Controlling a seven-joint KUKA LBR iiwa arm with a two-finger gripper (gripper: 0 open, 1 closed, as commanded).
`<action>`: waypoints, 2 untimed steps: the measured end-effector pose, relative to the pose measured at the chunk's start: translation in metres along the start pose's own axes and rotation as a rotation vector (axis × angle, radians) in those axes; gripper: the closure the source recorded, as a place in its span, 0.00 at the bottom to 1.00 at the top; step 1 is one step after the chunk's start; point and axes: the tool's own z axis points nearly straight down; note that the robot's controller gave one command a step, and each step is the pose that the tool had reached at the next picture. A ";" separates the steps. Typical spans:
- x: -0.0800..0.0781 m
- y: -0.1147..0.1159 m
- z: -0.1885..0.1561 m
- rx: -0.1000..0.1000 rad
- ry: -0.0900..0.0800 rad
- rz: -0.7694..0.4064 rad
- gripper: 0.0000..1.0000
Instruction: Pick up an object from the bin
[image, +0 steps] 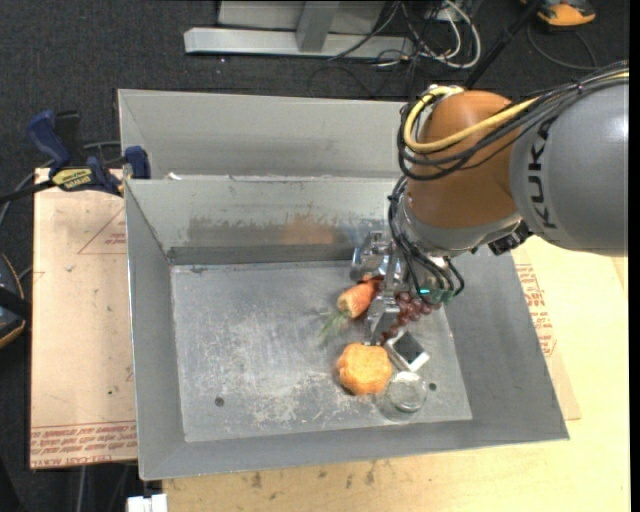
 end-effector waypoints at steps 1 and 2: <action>-0.002 0.000 -0.004 0.000 -0.008 0.001 0.00; -0.025 -0.025 0.046 0.000 -0.013 -0.093 0.00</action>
Offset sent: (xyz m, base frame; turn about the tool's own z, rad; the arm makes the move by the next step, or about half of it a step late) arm 0.0567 -0.0660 -0.1299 -0.2361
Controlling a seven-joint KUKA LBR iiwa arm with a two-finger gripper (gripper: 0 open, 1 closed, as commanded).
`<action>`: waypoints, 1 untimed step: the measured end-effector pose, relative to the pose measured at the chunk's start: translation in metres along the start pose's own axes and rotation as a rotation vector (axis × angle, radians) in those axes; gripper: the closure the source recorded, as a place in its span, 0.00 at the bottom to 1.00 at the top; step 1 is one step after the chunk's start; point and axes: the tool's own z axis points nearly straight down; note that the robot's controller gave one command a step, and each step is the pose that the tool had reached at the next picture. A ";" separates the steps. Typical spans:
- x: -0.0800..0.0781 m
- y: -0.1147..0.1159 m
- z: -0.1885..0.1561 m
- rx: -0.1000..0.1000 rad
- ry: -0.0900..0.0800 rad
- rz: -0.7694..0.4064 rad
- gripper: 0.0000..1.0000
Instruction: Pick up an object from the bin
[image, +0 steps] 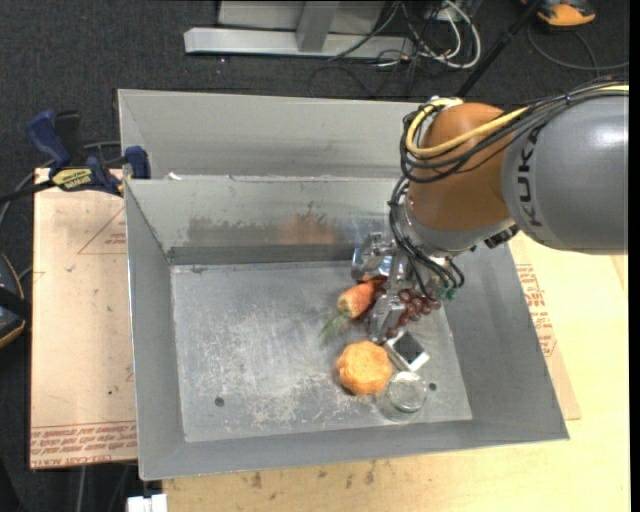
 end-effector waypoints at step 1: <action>-0.035 -0.034 0.079 -0.002 0.001 -0.159 0.00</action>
Offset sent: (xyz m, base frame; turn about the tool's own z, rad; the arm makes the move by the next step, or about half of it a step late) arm 0.0576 -0.0220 -0.0834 -0.3181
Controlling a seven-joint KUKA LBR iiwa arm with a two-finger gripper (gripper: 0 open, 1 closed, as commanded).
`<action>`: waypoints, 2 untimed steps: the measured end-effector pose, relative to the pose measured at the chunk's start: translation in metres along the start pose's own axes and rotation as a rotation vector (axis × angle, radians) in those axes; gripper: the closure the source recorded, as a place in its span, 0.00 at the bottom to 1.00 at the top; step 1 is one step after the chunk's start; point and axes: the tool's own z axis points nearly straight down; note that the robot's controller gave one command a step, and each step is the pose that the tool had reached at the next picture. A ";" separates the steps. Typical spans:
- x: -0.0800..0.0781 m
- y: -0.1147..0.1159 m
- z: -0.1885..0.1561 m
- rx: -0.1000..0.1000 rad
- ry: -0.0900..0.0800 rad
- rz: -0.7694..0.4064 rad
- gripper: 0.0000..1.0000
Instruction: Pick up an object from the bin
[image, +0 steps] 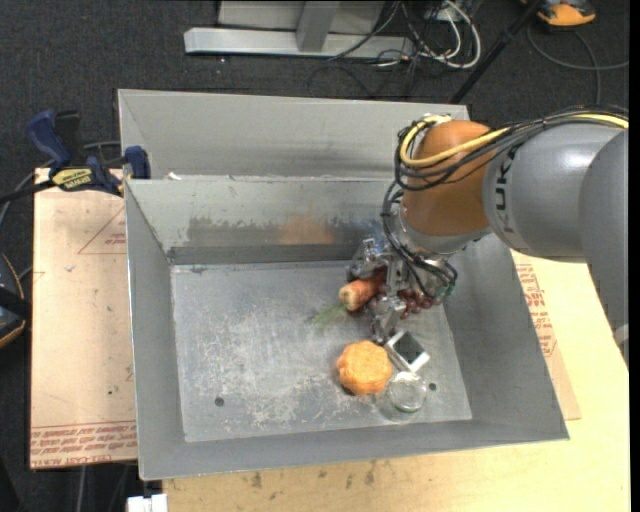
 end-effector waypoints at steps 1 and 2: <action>-0.017 0.000 0.000 0.002 0.001 -0.125 0.00; -0.006 0.001 -0.003 0.001 -0.007 -0.004 0.00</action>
Offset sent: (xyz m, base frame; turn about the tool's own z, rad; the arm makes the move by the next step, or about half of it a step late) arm 0.0000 0.0000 0.0000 0.0000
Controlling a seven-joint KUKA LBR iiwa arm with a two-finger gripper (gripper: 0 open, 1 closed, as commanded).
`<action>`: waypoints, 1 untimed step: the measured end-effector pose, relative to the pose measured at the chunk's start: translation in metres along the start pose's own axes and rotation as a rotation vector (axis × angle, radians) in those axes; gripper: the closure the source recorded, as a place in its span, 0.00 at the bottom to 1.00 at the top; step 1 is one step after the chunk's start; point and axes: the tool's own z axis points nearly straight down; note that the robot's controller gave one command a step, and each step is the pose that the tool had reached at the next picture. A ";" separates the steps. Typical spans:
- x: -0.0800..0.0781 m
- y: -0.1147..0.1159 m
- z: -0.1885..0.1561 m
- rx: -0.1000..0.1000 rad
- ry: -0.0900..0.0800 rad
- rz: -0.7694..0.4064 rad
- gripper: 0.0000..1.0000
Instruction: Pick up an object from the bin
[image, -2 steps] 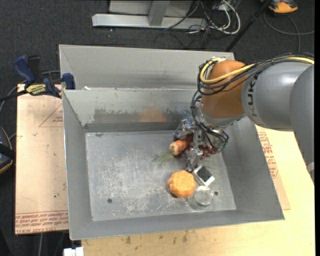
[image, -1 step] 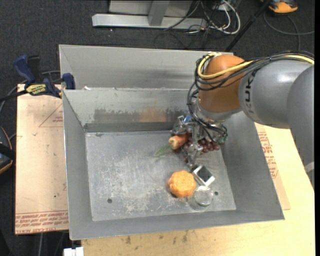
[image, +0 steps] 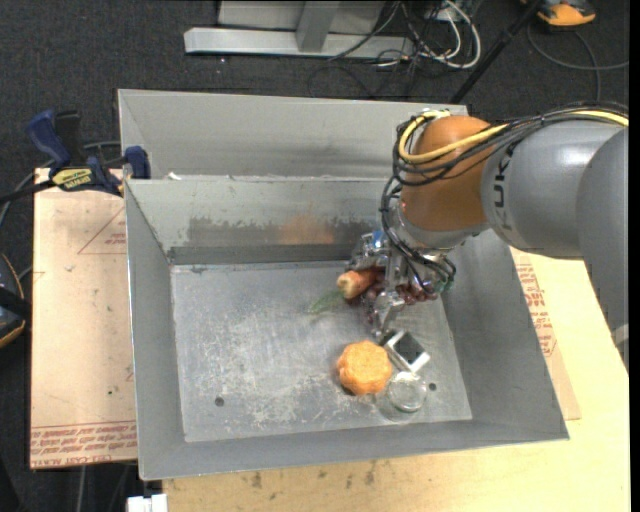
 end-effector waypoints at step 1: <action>-0.014 0.000 -0.001 -0.002 0.005 -0.118 1.00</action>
Offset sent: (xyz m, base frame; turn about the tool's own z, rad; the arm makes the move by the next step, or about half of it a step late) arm 0.0000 0.0000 0.0000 0.0000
